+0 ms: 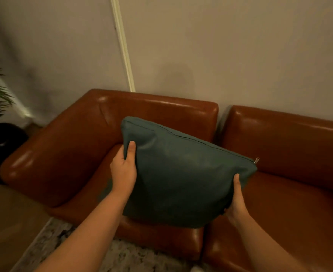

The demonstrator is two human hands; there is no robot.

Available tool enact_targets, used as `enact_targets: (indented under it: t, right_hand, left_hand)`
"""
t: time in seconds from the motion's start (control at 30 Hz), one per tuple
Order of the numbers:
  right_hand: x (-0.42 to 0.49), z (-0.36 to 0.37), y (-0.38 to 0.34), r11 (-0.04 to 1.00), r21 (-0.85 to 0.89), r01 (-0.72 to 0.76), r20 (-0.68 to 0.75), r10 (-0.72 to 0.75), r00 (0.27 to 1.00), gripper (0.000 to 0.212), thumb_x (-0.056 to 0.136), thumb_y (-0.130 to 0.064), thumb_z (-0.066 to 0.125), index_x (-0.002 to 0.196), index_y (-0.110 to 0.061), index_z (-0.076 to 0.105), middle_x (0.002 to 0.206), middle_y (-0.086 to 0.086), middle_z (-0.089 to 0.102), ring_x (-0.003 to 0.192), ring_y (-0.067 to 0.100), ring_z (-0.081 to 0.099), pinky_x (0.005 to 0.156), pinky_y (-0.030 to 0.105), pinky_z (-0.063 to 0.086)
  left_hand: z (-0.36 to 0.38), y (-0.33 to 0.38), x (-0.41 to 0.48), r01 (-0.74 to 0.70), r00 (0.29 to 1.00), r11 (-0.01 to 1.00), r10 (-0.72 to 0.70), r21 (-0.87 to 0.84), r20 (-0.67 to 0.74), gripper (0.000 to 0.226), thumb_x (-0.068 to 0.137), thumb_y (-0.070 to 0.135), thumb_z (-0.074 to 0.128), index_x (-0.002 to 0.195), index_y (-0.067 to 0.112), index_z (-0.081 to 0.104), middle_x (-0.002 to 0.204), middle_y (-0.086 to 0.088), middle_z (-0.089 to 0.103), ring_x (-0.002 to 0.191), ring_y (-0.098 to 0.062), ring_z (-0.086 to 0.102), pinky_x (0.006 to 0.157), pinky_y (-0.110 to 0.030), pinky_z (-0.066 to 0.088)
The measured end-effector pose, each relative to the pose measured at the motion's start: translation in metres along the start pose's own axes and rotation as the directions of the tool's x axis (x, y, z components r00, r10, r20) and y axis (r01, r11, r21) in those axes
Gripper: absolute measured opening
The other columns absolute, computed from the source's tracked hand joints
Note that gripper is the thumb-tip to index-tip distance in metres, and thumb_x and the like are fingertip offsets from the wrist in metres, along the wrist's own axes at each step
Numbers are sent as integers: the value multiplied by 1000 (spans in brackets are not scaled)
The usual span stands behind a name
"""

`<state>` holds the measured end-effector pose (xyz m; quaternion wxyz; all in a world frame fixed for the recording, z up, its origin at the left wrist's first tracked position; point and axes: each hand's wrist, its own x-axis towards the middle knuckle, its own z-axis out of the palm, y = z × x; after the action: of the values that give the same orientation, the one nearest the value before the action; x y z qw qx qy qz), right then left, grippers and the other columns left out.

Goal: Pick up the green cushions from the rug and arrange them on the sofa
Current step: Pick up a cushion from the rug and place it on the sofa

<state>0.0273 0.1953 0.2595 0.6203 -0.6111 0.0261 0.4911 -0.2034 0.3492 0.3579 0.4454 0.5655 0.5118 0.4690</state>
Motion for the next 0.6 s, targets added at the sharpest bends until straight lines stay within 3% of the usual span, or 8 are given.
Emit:
enact_targets:
  t: [0.1,0.2,0.27,0.33,0.4,0.5,0.53,0.6]
  right_hand:
    - [31,15,-6,995,-50,-87,94,91,991,114,52,-90,51,147,-30,30,151,3,38,138,32,32,107,53,31]
    - [66,34,-25,985,-141,-104,93,118,989,108,61,-84,51,149,-27,25,153,5,33,140,33,29,109,53,28]
    - [86,59,-48,969,-246,-18,13,22,1000,104,66,-76,54,148,-20,26,151,10,36,137,34,34,107,49,31]
    - [95,96,-75,864,-466,191,11,-210,978,106,68,-73,56,150,-15,22,153,12,33,138,33,33,112,47,28]
    - [90,141,-99,621,-575,533,307,-440,844,111,65,-79,52,152,-20,16,157,4,24,144,23,23,114,39,19]
    - [75,204,-119,352,-373,859,790,-365,493,114,58,-84,59,150,-31,17,155,-13,20,141,1,17,110,22,19]
    - [72,221,-123,295,-331,896,848,-324,419,113,58,-80,63,149,-31,19,154,-15,22,140,0,19,110,21,21]
    - [73,247,-127,352,-270,896,868,-313,385,95,62,-67,71,142,-31,35,146,-12,40,134,2,36,106,22,34]
  left_hand:
    - [12,4,21,-60,983,975,95,213,-157,32,94,53,40,95,32,64,78,25,57,72,8,49,65,-22,39]
    - [31,11,39,-77,953,937,169,340,-251,39,94,51,40,89,22,66,78,10,65,69,-5,55,64,-29,42]
    - [45,18,50,-80,941,892,215,445,-262,47,93,53,38,86,15,66,74,0,66,69,-18,61,65,-36,46]
    - [56,27,62,-84,933,832,258,548,-250,55,90,57,33,84,13,66,70,-4,65,68,-25,63,62,-37,46]
    - [66,34,73,-83,931,781,282,619,-231,54,90,55,36,99,14,70,89,-11,72,85,-30,68,70,-42,52]
    - [72,37,89,-111,908,680,365,725,-204,38,88,40,58,114,14,69,112,-14,69,107,-35,64,82,-48,53]
    - [70,35,94,-109,911,661,365,743,-191,38,87,37,61,115,13,69,114,-14,69,109,-35,62,84,-48,52]
    - [61,32,105,-95,941,667,303,739,-152,41,90,39,57,122,14,64,122,-11,65,120,-32,56,98,-46,45]
